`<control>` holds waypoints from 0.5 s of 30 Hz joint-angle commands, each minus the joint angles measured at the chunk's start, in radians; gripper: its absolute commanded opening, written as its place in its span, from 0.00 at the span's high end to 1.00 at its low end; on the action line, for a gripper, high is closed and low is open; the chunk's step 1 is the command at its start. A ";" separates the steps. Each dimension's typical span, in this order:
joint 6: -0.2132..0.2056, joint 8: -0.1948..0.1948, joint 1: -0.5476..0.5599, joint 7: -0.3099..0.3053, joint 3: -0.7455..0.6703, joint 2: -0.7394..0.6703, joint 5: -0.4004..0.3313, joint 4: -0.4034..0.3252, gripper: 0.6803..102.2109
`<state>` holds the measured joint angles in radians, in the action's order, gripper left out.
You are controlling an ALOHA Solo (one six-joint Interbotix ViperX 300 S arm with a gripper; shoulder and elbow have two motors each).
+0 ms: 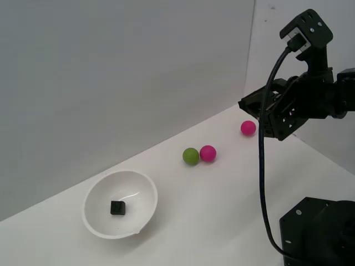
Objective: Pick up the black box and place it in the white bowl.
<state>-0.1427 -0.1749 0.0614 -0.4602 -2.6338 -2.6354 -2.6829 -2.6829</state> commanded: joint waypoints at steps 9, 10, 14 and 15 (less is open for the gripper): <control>-0.005 -0.017 -0.021 -0.009 -0.178 -0.176 -0.080 -0.083 0.98; -0.005 -0.017 -0.021 -0.009 -0.193 -0.192 -0.081 -0.084 0.98; -0.005 -0.017 -0.021 -0.015 -0.256 -0.255 -0.089 -0.094 0.98; -0.005 -0.017 -0.021 -0.017 -0.270 -0.267 -0.092 -0.095 0.98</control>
<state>-0.1411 -0.1749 0.0337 -0.4740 -2.8808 -2.8823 -2.7750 -2.7780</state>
